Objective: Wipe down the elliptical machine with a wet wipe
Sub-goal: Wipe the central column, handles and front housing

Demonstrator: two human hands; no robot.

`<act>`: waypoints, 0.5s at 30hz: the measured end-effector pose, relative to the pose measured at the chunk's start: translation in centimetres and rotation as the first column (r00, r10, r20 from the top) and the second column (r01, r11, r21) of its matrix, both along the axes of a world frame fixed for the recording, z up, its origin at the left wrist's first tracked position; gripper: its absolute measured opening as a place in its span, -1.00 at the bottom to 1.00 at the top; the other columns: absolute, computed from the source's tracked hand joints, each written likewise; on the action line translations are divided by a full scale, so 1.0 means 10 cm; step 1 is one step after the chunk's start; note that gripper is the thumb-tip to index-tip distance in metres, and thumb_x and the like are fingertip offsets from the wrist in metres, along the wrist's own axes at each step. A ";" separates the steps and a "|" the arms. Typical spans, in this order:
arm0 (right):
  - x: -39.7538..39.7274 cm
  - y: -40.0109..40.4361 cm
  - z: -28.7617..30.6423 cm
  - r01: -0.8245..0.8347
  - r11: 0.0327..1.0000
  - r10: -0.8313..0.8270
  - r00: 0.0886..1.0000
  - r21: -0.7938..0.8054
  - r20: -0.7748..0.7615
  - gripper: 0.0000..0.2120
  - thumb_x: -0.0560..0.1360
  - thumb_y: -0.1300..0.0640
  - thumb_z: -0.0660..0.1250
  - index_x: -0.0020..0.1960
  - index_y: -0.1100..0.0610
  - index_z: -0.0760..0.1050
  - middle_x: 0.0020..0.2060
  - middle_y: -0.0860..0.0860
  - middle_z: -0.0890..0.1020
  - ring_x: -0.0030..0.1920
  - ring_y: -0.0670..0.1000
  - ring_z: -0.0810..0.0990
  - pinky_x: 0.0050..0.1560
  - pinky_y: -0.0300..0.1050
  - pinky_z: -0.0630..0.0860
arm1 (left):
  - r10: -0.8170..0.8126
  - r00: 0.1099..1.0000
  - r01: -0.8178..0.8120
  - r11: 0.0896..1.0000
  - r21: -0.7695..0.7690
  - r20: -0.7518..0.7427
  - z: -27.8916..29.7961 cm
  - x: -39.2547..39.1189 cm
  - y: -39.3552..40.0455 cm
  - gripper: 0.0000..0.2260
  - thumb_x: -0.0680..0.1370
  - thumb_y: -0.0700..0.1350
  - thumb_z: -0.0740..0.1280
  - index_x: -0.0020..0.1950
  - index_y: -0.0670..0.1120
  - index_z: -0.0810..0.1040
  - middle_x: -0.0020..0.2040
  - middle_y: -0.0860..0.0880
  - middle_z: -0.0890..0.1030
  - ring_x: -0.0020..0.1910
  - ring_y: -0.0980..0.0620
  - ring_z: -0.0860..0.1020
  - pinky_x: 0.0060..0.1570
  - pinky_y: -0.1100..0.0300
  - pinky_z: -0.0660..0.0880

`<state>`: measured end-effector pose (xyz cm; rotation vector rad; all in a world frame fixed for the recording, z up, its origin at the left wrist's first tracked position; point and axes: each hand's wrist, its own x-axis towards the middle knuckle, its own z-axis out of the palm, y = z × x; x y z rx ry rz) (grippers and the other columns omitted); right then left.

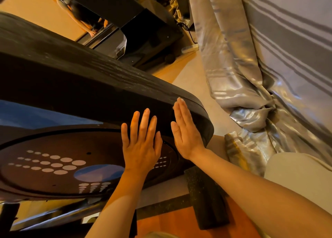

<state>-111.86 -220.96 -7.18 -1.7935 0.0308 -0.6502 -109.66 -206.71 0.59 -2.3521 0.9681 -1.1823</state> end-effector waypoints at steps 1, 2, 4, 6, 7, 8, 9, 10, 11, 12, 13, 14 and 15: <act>0.00 -0.04 -0.05 0.003 1.000 -0.003 0.999 0.006 -0.042 -0.45 0.65 -0.09 -0.11 0.56 0.04 -0.18 0.58 -0.06 -0.12 0.57 -0.08 -0.13 0.56 0.02 0.02 | 0.004 1.000 -0.004 1.000 0.000 -0.008 0.00 -0.01 -0.01 -0.59 0.66 0.04 0.11 0.48 -0.08 0.33 0.54 -0.11 0.23 0.59 -0.10 0.01 0.54 -0.07 -0.21; -0.01 -0.09 -0.08 0.009 0.999 -0.005 0.995 0.037 -0.096 -0.45 0.65 -0.12 -0.12 0.55 0.01 -0.20 0.58 -0.07 -0.10 0.57 -0.10 -0.11 0.56 0.01 0.03 | 0.010 1.000 -0.010 1.000 0.000 -0.013 0.01 -0.02 -0.02 -0.59 0.66 0.04 0.12 0.48 -0.08 0.34 0.54 -0.11 0.23 0.58 -0.12 0.06 0.54 -0.07 -0.21; -0.02 -0.18 -0.15 0.024 0.992 -0.001 0.982 0.123 -0.187 -0.44 0.64 -0.14 -0.11 0.56 0.02 -0.17 0.59 -0.05 -0.02 0.56 -0.12 -0.05 0.55 0.01 0.07 | 0.022 1.000 -0.022 1.000 0.004 -0.021 0.02 -0.04 -0.03 -0.58 0.64 0.03 0.14 0.47 -0.08 0.34 0.53 -0.12 0.24 0.55 -0.15 0.12 0.54 -0.09 -0.19; -0.04 -0.26 -0.17 0.015 0.984 0.027 0.973 0.179 -0.229 -0.45 0.66 -0.09 -0.09 0.58 0.05 -0.11 0.58 -0.05 0.05 0.56 -0.13 -0.01 0.55 0.01 0.09 | 0.034 0.999 -0.034 0.999 -0.005 -0.035 0.03 -0.08 -0.06 -0.58 0.63 0.02 0.17 0.46 -0.09 0.35 0.53 -0.12 0.25 0.54 -0.16 0.15 0.54 -0.10 -0.17; -0.05 -0.29 -0.16 0.002 0.979 0.048 0.970 0.205 -0.240 -0.48 0.67 -0.06 -0.08 0.58 0.05 -0.08 0.58 -0.06 0.07 0.56 -0.14 0.00 0.55 -0.01 0.09 | 0.036 0.998 -0.037 0.999 -0.017 -0.045 0.04 -0.10 -0.08 -0.57 0.62 0.01 0.20 0.46 -0.10 0.35 0.53 -0.13 0.25 0.54 -0.16 0.16 0.53 -0.11 -0.15; -0.05 -0.32 -0.14 -0.012 0.973 0.071 0.965 0.231 -0.251 -0.50 0.69 -0.02 -0.08 0.58 0.05 -0.07 0.57 -0.08 0.07 0.55 -0.15 0.01 0.55 -0.03 0.08 | 0.038 0.998 -0.040 0.999 -0.033 -0.059 0.06 -0.13 -0.10 -0.57 0.61 0.01 0.23 0.45 -0.11 0.36 0.52 -0.14 0.26 0.54 -0.16 0.17 0.53 -0.11 -0.12; -0.06 -0.34 -0.11 -0.022 0.968 0.089 0.962 0.251 -0.260 -0.53 0.70 0.03 -0.07 0.58 0.05 -0.05 0.57 -0.08 0.08 0.55 -0.15 0.01 0.55 -0.05 0.07 | 0.039 0.996 -0.043 0.998 -0.050 -0.074 0.09 -0.16 -0.12 -0.56 0.60 0.00 0.25 0.45 -0.11 0.36 0.52 -0.15 0.26 0.54 -0.15 0.18 0.53 -0.11 -0.10; -0.06 -0.36 -0.08 -0.030 0.964 0.103 0.959 0.265 -0.266 -0.54 0.70 0.06 -0.07 0.58 0.06 -0.02 0.57 -0.10 0.07 0.55 -0.16 0.00 0.55 -0.07 0.05 | 0.042 0.995 -0.047 0.997 -0.065 -0.089 0.12 -0.19 -0.14 -0.55 0.59 -0.01 0.26 0.45 -0.12 0.36 0.53 -0.15 0.26 0.54 -0.15 0.18 0.54 -0.10 -0.09; -0.07 -0.38 -0.05 -0.035 0.960 0.114 0.955 0.277 -0.272 -0.55 0.70 0.09 -0.06 0.57 0.08 0.01 0.55 -0.12 0.06 0.55 -0.17 0.00 0.55 -0.10 0.04 | 0.045 0.994 -0.053 0.996 -0.078 -0.100 0.17 -0.22 -0.14 -0.54 0.59 -0.01 0.26 0.46 -0.13 0.35 0.54 -0.16 0.25 0.55 -0.15 0.17 0.54 -0.10 -0.09; -0.09 -0.40 -0.02 -0.042 0.956 0.125 0.953 0.290 -0.274 -0.56 0.70 0.11 -0.05 0.57 0.10 0.05 0.53 -0.16 0.06 0.54 -0.18 0.00 0.54 -0.13 0.03 | 0.051 0.993 -0.060 0.994 -0.087 -0.110 0.21 -0.23 -0.14 -0.53 0.60 -0.01 0.25 0.48 -0.13 0.33 0.55 -0.17 0.23 0.56 -0.14 0.15 0.55 -0.09 -0.10; -0.11 -0.41 0.02 -0.056 0.952 0.141 0.953 0.301 -0.267 -0.57 0.70 0.12 -0.05 0.56 0.10 0.08 0.51 -0.18 0.07 0.53 -0.19 0.00 0.54 -0.17 0.03 | 0.062 0.991 -0.072 0.993 -0.091 -0.116 0.27 -0.24 -0.13 -0.51 0.61 -0.01 0.23 0.51 -0.14 0.31 0.56 -0.18 0.21 0.57 -0.14 0.12 0.55 -0.09 -0.12; -0.13 -0.41 0.07 -0.081 0.948 0.163 0.955 0.308 -0.249 -0.57 0.70 0.11 -0.04 0.55 0.10 0.09 0.50 -0.18 0.07 0.53 -0.19 0.00 0.53 -0.20 0.03 | 0.078 0.990 -0.089 0.992 -0.089 -0.118 0.31 -0.24 -0.12 -0.49 0.61 -0.01 0.22 0.54 -0.15 0.28 0.58 -0.18 0.19 0.58 -0.14 0.09 0.55 -0.09 -0.13; -0.13 -0.40 0.13 -0.119 0.946 0.192 0.954 0.300 -0.228 -0.57 0.70 0.10 -0.03 0.56 0.09 0.08 0.51 -0.17 0.06 0.53 -0.20 -0.01 0.53 -0.22 0.02 | 0.101 0.988 -0.111 0.990 -0.086 -0.116 0.35 -0.24 -0.12 -0.47 0.62 -0.01 0.21 0.56 -0.16 0.25 0.59 -0.18 0.17 0.59 -0.14 0.07 0.55 -0.09 -0.13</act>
